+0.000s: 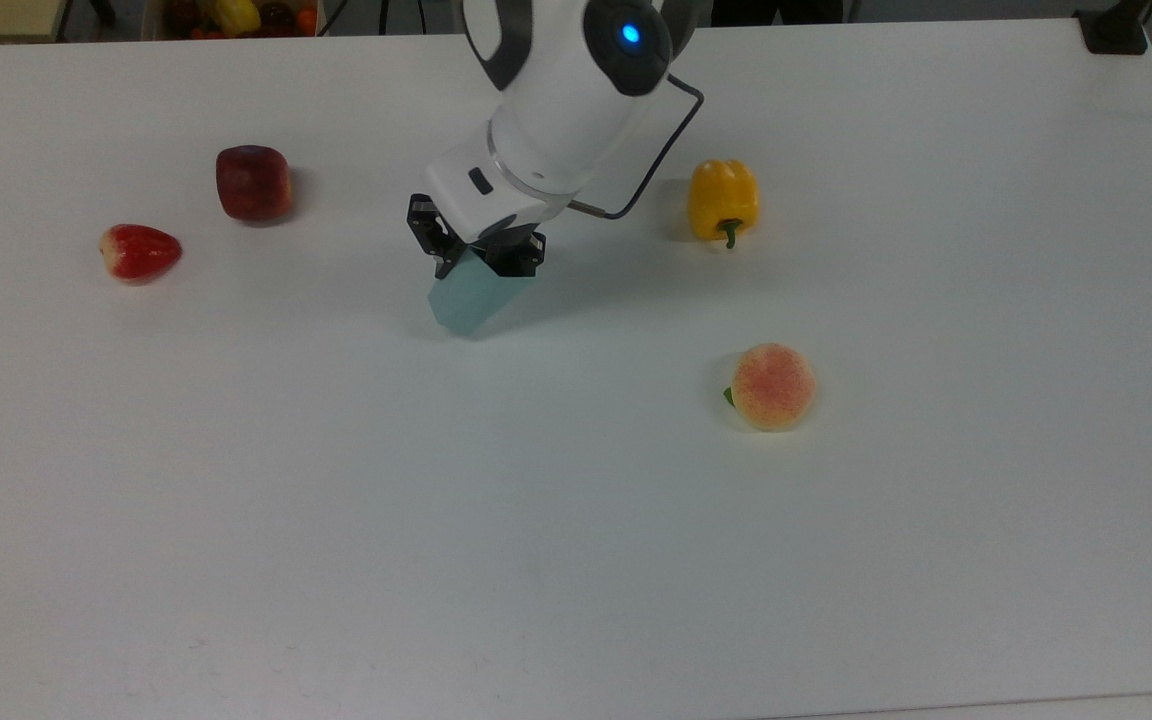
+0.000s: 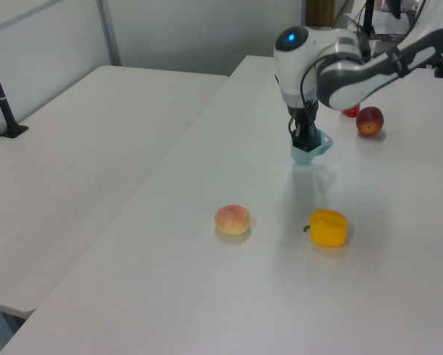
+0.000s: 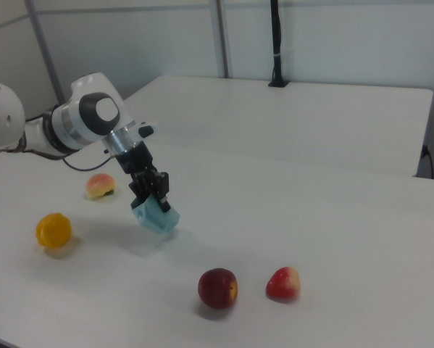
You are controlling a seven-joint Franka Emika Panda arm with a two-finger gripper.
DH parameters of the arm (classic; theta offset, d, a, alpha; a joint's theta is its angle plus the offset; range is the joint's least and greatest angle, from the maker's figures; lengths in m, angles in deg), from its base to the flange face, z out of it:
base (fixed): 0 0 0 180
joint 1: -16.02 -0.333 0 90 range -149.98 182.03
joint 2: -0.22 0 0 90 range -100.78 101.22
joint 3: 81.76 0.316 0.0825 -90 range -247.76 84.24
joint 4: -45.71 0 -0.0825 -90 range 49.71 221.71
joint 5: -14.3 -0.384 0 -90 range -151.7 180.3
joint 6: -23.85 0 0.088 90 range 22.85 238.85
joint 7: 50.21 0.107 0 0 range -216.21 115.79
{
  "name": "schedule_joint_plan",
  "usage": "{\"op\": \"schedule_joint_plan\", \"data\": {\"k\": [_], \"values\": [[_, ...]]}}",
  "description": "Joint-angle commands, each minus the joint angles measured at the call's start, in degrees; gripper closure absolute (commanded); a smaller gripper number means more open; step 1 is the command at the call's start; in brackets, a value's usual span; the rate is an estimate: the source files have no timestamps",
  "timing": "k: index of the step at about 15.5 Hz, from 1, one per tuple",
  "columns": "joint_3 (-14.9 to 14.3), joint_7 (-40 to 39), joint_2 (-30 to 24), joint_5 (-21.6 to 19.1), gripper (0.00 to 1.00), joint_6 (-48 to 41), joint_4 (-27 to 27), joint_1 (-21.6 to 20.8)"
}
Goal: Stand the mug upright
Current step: 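Rotate the held mug upright and set its base on the table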
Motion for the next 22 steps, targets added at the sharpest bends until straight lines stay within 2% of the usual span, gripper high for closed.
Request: {"op": "schedule_joint_plan", "data": {"k": [1, 3, 6, 8, 11, 14, 22], "values": [[-0.23, -9.65, -0.34, -8.72, 1.0, 0.18, -4.21, 2.67], [-0.23, -16.24, 0.01, -14.77, 1.0, 0.27, -6.59, 5.3], [-0.32, -24.16, 2.12, -27.95, 1.0, 0.09, -11.41, 10.83], [-0.32, -25.5, 3.87, -32.28, 1.0, -0.61, -13.18, 13.13], [-0.32, -25.68, 8.7, -34.32, 1.0, -0.79, -18.01, 14.46], [-0.32, -25.68, 13.19, -34.23, 1.0, -0.79, -21.36, 14.37], [0.03, -27.88, 15.4, -33.79, 1.0, -0.87, -21.72, 13.84]]}}
